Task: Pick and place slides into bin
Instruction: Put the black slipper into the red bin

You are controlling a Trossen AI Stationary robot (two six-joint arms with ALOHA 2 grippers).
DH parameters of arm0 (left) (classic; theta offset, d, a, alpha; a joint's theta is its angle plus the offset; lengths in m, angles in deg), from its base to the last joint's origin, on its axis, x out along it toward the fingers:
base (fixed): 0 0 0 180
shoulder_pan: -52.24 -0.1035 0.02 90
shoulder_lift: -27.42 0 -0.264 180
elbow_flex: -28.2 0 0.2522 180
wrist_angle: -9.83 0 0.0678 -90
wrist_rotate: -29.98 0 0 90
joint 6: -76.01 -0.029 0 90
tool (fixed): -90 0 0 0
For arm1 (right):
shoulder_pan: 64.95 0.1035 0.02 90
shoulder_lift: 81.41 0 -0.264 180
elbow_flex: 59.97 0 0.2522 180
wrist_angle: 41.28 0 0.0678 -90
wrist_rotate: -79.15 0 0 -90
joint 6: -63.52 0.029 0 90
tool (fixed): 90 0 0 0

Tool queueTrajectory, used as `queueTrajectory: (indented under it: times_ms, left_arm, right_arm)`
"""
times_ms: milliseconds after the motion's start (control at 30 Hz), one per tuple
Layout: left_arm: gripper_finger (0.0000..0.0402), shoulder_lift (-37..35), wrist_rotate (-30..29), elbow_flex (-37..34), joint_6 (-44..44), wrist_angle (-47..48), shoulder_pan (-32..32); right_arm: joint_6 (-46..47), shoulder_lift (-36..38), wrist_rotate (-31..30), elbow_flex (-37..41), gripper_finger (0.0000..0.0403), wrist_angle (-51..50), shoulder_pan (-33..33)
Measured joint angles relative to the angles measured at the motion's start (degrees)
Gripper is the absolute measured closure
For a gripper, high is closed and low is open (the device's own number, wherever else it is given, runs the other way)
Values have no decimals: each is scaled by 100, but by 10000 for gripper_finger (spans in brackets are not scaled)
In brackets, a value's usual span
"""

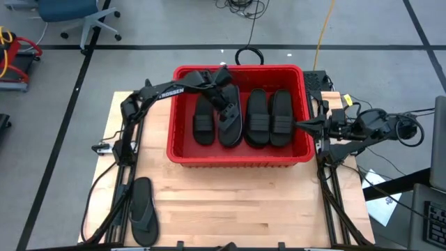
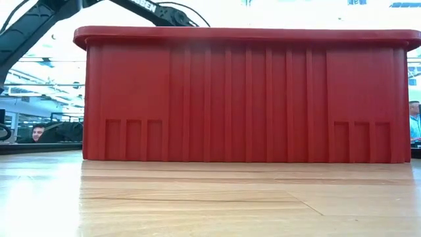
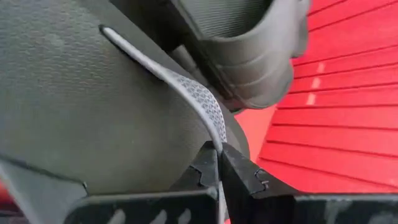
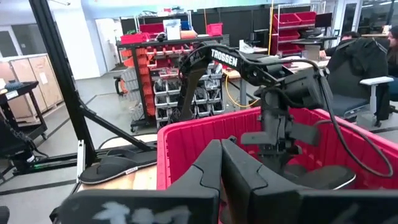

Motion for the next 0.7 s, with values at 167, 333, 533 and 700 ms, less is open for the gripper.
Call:
queueTrajectory:
  times_ms: [167, 333, 533, 700]
  left_arm:
    - [402, 155, 26, -2, 229, -529, 15]
    - [402, 157, 27, -2, 302, -872, 15]
    - [402, 157, 16, -2, 130, -969, 18]
    - [402, 157, 228, -2, -262, -932, 119]
  right_arm:
    - [93, 4, -2, 2, 403, -105, 0]
    - [129, 2, 0, 2, 403, -181, 0]
    - [116, 11, 2, 2, 403, -217, 0]
    - [116, 15, 2, 2, 403, -246, 0]
